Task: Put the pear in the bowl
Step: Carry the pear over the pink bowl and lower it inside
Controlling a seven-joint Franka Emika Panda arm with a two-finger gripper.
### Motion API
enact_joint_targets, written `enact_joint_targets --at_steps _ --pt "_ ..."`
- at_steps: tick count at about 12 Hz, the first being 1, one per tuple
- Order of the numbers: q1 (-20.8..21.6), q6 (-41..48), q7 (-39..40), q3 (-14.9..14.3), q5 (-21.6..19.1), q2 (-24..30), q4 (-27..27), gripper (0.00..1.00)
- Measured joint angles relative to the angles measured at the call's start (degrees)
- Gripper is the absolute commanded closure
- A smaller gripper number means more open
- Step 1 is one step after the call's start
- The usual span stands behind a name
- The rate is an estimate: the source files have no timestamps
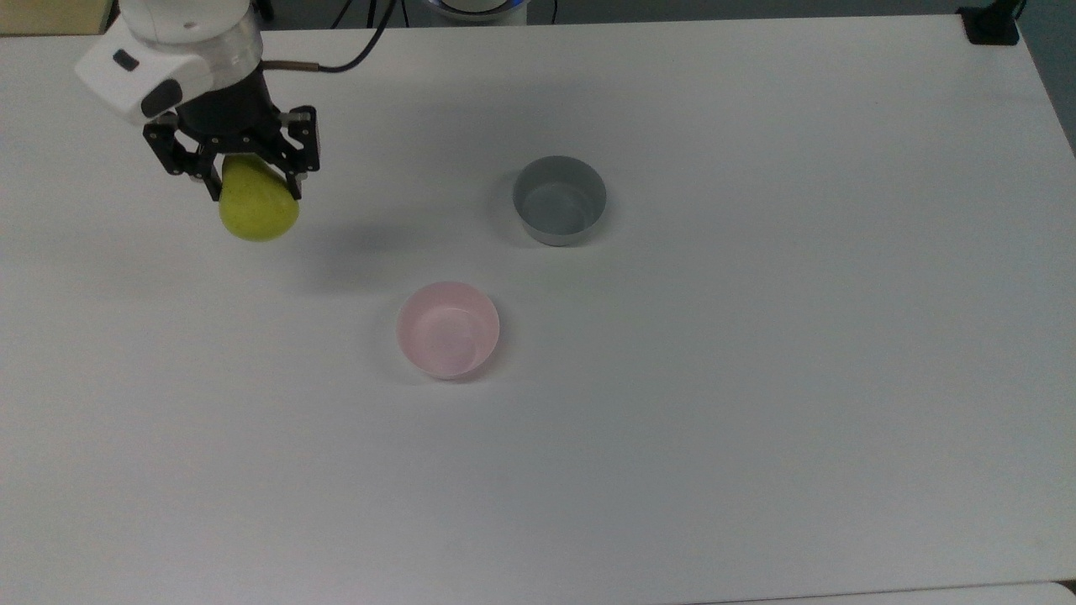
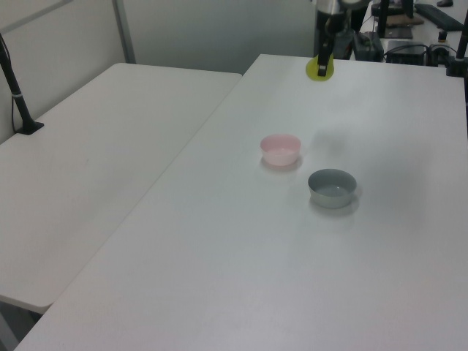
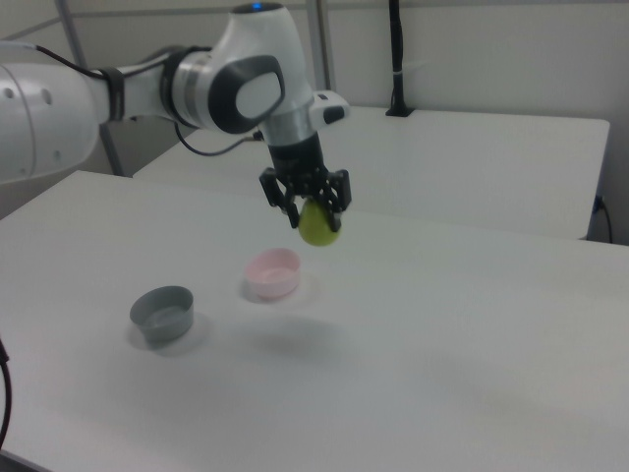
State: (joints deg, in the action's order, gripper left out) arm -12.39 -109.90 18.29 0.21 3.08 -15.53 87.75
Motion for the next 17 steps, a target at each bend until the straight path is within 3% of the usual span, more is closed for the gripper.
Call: enact_joint_targets --at_steps 3,7,11,17 --pt "1.49 2.38 -3.14 0.42 -2.49 2.44 0.01 0.45" --pt "7.5 -0.45 -10.79 1.26 -2.9 1.12 0.3 0.44" --pt "10.56 -8.04 -14.2 1.28 -2.89 -4.38 1.04 0.44" --pt "12.63 -12.3 -14.28 1.26 -1.37 -10.84 1.1 0.38"
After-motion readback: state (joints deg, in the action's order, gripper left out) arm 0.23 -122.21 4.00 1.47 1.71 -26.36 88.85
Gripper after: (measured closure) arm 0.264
